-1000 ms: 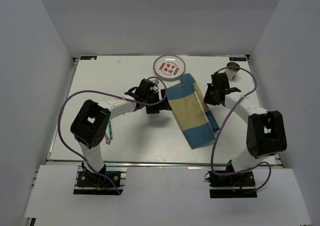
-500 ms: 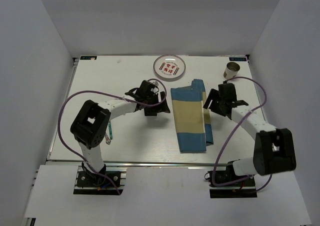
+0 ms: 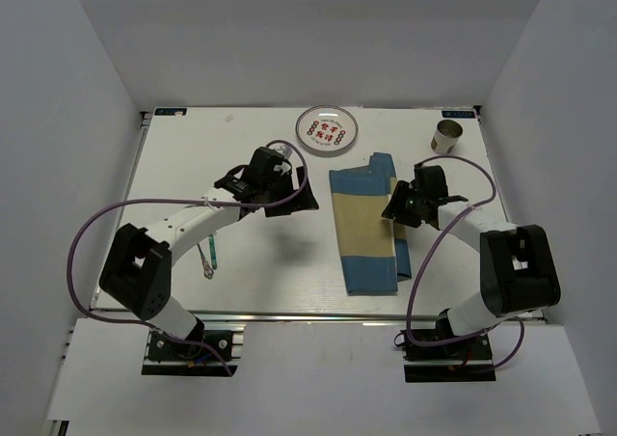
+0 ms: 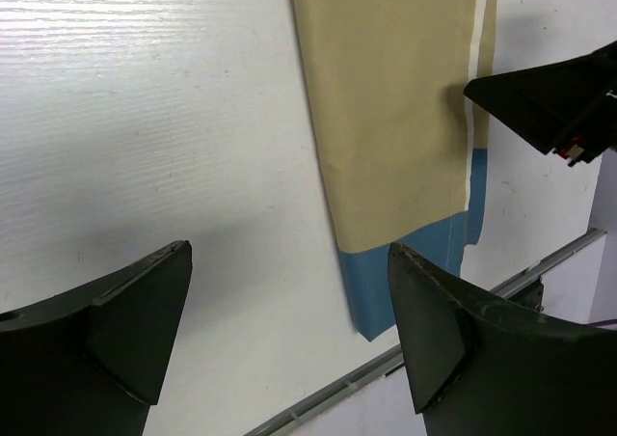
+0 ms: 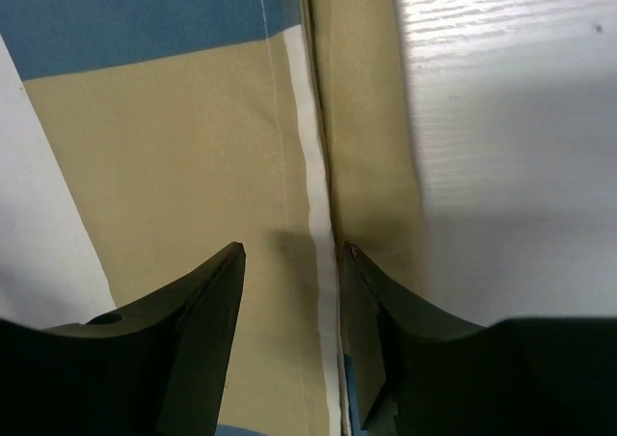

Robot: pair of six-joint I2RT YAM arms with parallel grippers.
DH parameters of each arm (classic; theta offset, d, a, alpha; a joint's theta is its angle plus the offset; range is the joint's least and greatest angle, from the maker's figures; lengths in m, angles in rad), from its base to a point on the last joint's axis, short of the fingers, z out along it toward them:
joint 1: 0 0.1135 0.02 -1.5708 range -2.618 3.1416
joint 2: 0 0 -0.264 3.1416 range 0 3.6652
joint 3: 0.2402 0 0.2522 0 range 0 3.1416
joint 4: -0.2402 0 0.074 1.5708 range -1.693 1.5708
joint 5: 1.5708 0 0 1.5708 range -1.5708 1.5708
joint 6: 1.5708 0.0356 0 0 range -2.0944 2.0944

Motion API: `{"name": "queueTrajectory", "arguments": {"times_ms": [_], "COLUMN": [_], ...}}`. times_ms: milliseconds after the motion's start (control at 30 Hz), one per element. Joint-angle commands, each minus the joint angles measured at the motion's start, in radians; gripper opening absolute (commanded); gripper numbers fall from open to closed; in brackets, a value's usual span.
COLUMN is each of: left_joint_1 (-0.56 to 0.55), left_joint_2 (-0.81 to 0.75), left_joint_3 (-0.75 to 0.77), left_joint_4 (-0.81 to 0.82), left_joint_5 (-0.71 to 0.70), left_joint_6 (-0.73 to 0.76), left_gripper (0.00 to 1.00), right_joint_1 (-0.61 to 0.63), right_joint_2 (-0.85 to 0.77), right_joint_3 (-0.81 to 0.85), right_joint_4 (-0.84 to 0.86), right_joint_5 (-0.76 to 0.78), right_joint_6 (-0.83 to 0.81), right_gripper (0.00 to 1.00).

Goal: Set the dinner table for one person

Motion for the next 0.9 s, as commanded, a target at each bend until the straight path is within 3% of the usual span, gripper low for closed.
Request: {"name": "queueTrajectory", "arguments": {"times_ms": [0, 333, 400, 500, 533, 867], "left_joint_1": [0.010, 0.010, 0.010, 0.010, 0.010, 0.010], "left_joint_2": [-0.062, -0.108, -0.111, -0.121, -0.123, -0.141], "left_joint_3": [-0.011, -0.019, -0.012, -0.007, -0.008, -0.024], "left_joint_4": [-0.058, -0.084, -0.087, -0.090, -0.090, -0.070], "left_joint_5": [-0.024, -0.031, -0.030, -0.027, -0.027, -0.002], "left_joint_6": [0.027, 0.037, 0.037, 0.036, 0.036, 0.033], "left_gripper": [0.92, 0.94, 0.94, 0.94, 0.94, 0.96], "right_joint_1": [0.003, 0.004, 0.003, 0.003, 0.004, 0.009], "right_joint_2": [0.029, 0.074, 0.077, 0.072, 0.065, -0.044], "right_joint_3": [-0.007, -0.021, -0.022, -0.028, -0.030, 0.011], "right_joint_4": [0.063, 0.065, 0.069, 0.083, 0.092, 0.089], "right_joint_5": [-0.054, -0.017, -0.029, -0.045, -0.058, -0.095], "right_joint_6": [-0.008, 0.014, 0.010, 0.006, 0.006, 0.018], "right_gripper": [0.51, 0.45, 0.36, 0.08, 0.03, 0.00]}}
